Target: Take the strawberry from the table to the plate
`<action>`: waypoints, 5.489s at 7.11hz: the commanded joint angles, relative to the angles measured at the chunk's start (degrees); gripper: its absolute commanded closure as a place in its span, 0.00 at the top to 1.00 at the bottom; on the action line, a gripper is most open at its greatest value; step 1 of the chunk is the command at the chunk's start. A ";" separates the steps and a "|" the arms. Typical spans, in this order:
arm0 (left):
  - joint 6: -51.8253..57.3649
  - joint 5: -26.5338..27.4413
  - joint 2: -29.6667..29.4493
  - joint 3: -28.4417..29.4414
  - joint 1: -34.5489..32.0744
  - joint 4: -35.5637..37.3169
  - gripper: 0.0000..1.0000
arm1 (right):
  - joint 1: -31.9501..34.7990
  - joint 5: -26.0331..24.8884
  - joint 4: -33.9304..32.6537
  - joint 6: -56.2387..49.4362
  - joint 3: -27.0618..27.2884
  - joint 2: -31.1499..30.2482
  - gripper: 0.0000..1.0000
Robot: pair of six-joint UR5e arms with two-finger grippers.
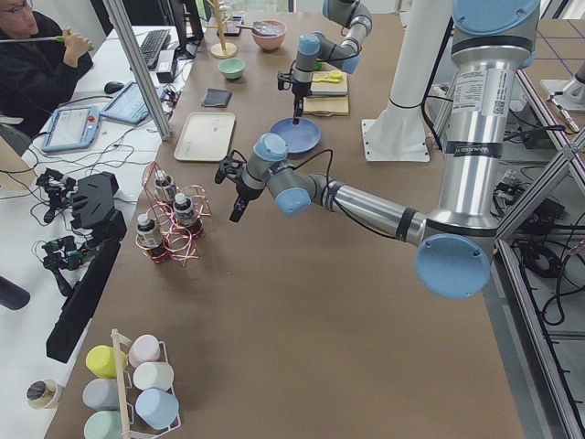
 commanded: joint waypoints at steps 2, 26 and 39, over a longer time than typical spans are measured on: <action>6.09 -2.66 4.24 1.32 -2.63 -3.42 0.98 | -2.57 -3.29 -0.43 0.63 -2.77 1.65 0.00; 44.67 -15.49 3.54 8.01 -27.33 22.15 0.98 | 64.14 31.77 -13.44 -68.38 4.87 -41.14 1.00; 44.41 -15.58 3.27 8.01 -27.24 21.89 0.98 | 66.08 32.56 -13.35 -70.40 4.52 -42.03 1.00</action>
